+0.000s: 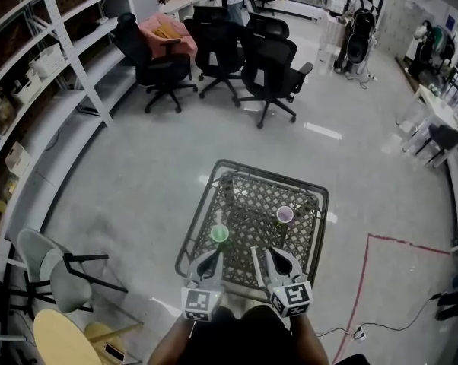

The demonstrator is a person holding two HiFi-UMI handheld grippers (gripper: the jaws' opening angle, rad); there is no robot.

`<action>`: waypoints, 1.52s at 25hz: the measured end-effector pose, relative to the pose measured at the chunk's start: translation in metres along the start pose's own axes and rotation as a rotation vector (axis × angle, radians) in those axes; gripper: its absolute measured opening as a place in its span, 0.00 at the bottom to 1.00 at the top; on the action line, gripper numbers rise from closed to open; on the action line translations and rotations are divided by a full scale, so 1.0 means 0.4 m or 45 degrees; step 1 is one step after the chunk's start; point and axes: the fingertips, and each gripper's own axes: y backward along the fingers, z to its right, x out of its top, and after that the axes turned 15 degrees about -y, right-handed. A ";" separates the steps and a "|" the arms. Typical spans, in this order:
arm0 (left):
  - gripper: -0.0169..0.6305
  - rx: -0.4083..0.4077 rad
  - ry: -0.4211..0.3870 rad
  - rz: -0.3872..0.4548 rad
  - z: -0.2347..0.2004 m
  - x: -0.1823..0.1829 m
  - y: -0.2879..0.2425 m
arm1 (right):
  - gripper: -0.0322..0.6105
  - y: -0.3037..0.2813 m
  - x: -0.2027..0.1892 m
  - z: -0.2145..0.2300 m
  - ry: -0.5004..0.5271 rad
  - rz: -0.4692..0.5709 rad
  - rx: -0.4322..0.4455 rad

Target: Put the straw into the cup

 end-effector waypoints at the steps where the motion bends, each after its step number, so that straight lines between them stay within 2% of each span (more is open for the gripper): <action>1: 0.04 -0.007 0.003 -0.004 0.003 -0.004 -0.005 | 0.05 -0.001 -0.006 0.005 -0.006 -0.007 -0.008; 14: 0.04 -0.075 0.087 -0.132 0.052 -0.122 -0.089 | 0.05 -0.048 -0.129 0.078 -0.052 -0.176 -0.055; 26: 0.04 -0.127 0.122 -0.262 0.112 -0.293 -0.142 | 0.05 -0.105 -0.296 0.172 -0.122 -0.363 -0.062; 29: 0.04 -0.131 0.138 -0.261 0.116 -0.316 -0.162 | 0.05 -0.124 -0.336 0.189 -0.119 -0.387 -0.061; 34: 0.04 -0.144 0.122 -0.308 0.132 -0.384 -0.198 | 0.05 -0.154 -0.419 0.229 -0.127 -0.443 -0.054; 38: 0.04 -0.150 0.164 -0.334 0.149 -0.437 -0.229 | 0.05 -0.181 -0.475 0.266 -0.137 -0.494 -0.052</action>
